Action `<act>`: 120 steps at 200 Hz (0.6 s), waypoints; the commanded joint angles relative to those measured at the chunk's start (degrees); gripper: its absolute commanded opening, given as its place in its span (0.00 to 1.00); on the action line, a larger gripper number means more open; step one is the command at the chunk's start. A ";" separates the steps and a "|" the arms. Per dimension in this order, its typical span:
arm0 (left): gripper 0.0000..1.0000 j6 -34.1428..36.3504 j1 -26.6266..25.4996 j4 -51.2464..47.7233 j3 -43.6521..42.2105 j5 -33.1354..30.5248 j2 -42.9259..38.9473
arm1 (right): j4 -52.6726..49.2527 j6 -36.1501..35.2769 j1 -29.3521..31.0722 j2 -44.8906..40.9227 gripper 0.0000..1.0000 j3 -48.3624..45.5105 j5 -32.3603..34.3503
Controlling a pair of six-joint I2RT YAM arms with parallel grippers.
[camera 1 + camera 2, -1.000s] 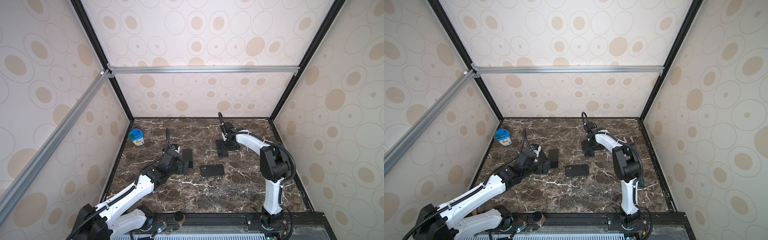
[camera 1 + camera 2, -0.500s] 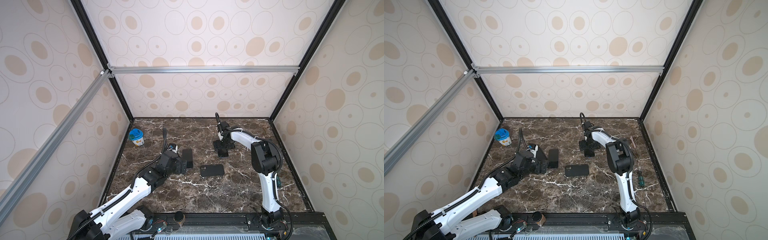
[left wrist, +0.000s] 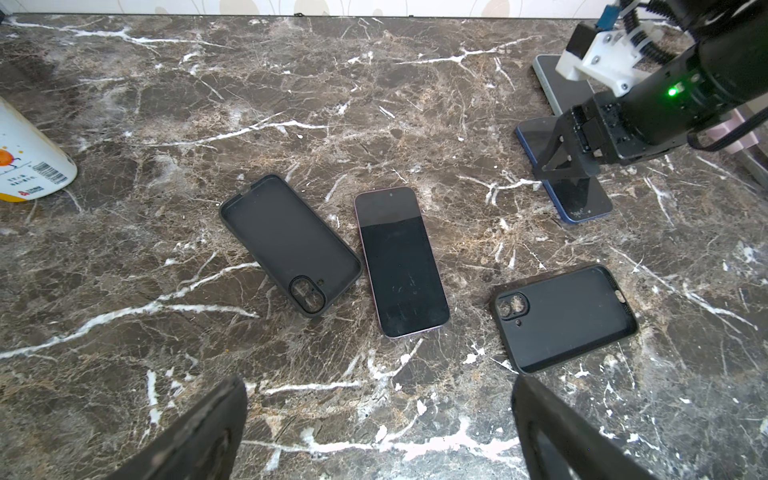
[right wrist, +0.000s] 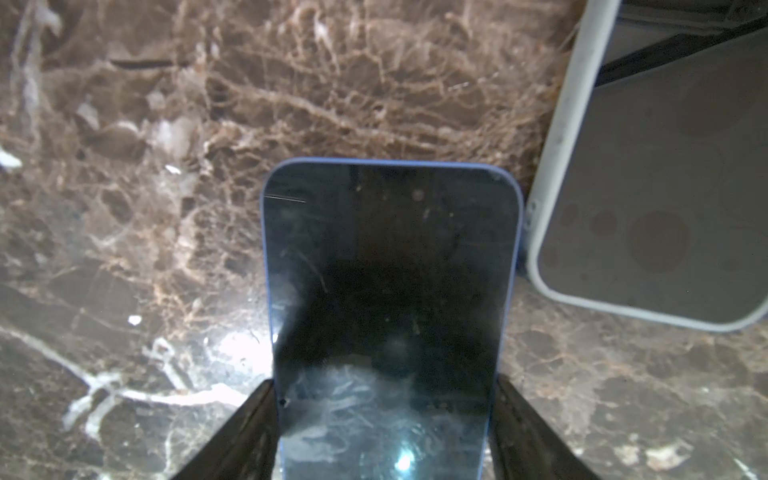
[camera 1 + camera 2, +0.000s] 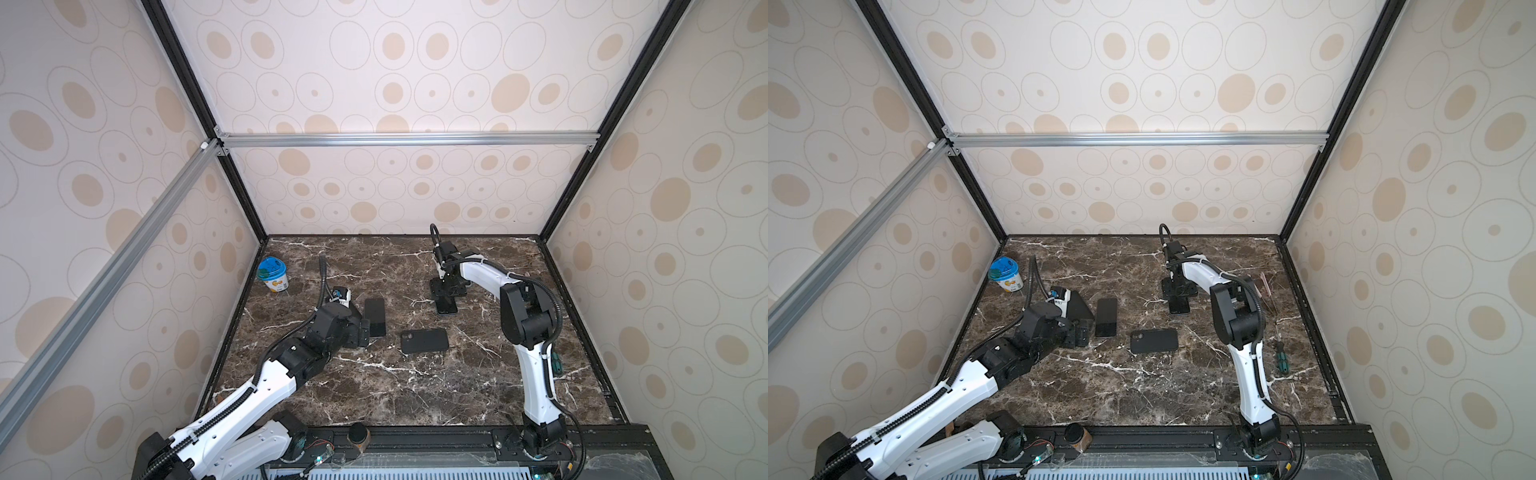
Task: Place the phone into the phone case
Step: 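Lift the blue-framed phone toward the black case while the left arm moves in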
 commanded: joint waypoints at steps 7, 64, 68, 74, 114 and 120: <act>1.00 -0.79 0.49 0.02 0.42 -0.75 -0.67 | -2.55 -0.79 0.00 1.92 0.68 -2.41 0.67; 1.00 -1.58 0.54 2.93 -1.26 1.47 -0.51 | -0.50 -3.44 0.35 -0.82 0.50 -5.68 0.31; 1.00 -1.55 0.50 3.28 -1.38 1.76 -0.51 | -0.24 -3.75 0.31 -1.26 0.47 -6.01 -0.02; 1.00 -1.58 0.57 3.94 -1.58 2.35 -0.50 | 0.17 -4.24 0.37 -2.11 0.43 -6.48 -0.31; 1.00 -2.52 1.05 8.53 -1.93 6.75 0.59 | 3.17 -6.12 0.57 -7.84 0.28 -10.36 -4.16; 1.00 -2.63 1.14 8.93 -1.79 7.31 1.11 | 3.51 -6.28 0.56 -8.60 0.26 -10.89 -4.76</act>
